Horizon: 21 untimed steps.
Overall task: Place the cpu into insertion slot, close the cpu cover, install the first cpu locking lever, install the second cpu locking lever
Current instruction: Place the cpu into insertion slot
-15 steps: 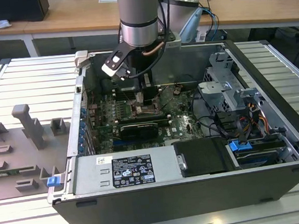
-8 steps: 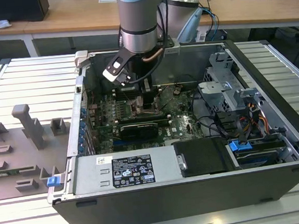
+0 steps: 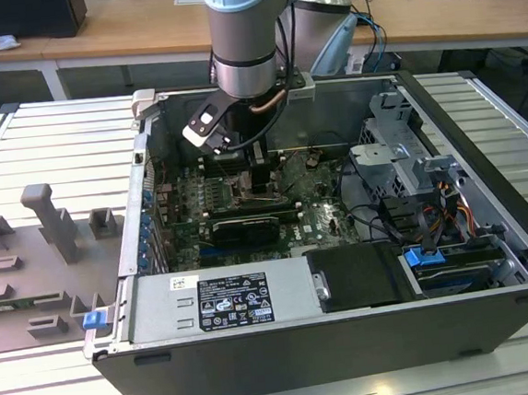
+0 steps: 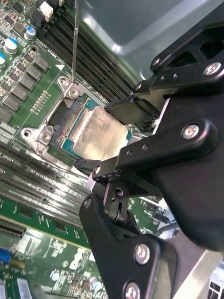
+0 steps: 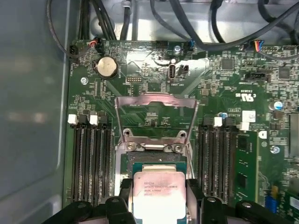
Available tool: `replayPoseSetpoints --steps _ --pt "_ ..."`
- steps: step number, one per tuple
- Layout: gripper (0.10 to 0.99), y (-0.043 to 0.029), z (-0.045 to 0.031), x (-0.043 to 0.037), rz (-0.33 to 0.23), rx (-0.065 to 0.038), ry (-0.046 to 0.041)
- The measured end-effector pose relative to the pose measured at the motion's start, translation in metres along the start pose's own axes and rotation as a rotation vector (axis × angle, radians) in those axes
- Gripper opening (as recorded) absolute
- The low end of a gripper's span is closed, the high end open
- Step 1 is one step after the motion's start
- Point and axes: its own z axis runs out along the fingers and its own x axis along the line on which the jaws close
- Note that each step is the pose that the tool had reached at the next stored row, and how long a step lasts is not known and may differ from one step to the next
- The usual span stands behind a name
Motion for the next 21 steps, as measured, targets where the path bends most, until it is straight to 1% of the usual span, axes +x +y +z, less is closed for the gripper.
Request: replayPoseSetpoints --steps 6,10,14,21 --pt "0.541 -0.0005 0.0106 0.0054 0.009 0.003 -0.0017" --pt "0.541 -0.0007 0.0141 0.0060 0.016 0.004 -0.0021" --pt "0.541 0.0008 0.0155 0.0060 0.027 0.004 -0.0027" --pt "0.541 0.0006 0.0194 0.0059 0.031 0.004 -0.0030"
